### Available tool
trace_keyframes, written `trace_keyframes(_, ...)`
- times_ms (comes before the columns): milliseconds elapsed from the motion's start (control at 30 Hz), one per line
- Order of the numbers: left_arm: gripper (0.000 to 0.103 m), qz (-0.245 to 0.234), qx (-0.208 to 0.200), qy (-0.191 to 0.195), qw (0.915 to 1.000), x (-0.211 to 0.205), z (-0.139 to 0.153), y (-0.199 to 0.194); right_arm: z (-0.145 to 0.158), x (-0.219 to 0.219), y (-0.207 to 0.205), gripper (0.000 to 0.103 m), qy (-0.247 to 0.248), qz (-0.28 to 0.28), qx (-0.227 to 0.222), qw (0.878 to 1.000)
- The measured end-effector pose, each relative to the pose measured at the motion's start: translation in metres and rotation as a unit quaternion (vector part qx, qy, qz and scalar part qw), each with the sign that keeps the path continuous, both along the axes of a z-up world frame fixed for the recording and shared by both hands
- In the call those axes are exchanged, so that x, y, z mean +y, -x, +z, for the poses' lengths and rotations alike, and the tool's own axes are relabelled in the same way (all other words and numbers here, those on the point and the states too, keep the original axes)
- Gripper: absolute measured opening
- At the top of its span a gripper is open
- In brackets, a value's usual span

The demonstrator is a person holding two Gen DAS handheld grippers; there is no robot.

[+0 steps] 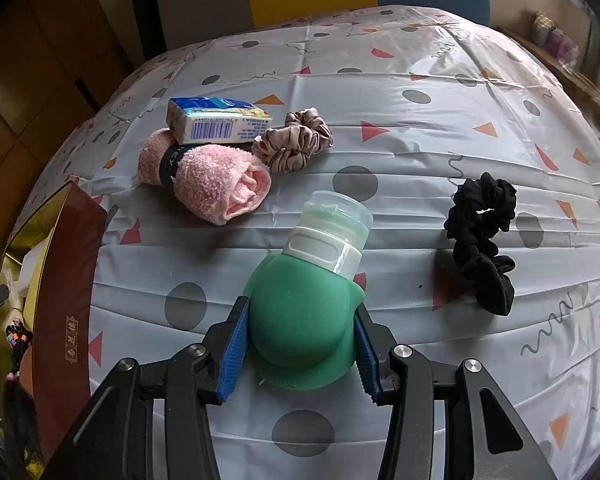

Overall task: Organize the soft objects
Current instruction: 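Carry the cream cloth into the tray with the left gripper while the right grasps the green silicone bottle, then carry the green silicone bottle into the tray and open the right gripper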

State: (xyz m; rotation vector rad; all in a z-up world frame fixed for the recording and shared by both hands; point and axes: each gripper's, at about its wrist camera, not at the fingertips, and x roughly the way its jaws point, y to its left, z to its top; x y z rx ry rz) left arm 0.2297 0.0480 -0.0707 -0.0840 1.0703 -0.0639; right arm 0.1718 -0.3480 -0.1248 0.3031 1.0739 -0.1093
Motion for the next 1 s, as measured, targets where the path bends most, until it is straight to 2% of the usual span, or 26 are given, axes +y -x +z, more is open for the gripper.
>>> trace_keyframes(167,0.057,0.002,-0.052,-0.019,0.9985,-0.001,0.025,0.036,0.0,0.001,0.0,0.049,0.003,0.001,0.0,1.0)
trace_keyframes(400,0.057,-0.008,-0.099,-0.03,0.9946,-0.004,0.048,0.097,-0.001,0.003,-0.003,0.05,0.015,0.011,0.007,1.0)
trace_keyframes(700,0.057,-0.022,-0.105,-0.024,0.9939,-0.014,0.053,0.137,0.001,0.01,-0.003,0.048,0.037,0.006,0.008,0.999)
trace_keyframes(1000,0.057,-0.027,-0.109,-0.021,0.9934,-0.015,0.055,0.151,0.007,0.017,0.007,0.047,0.051,0.005,0.003,0.999)
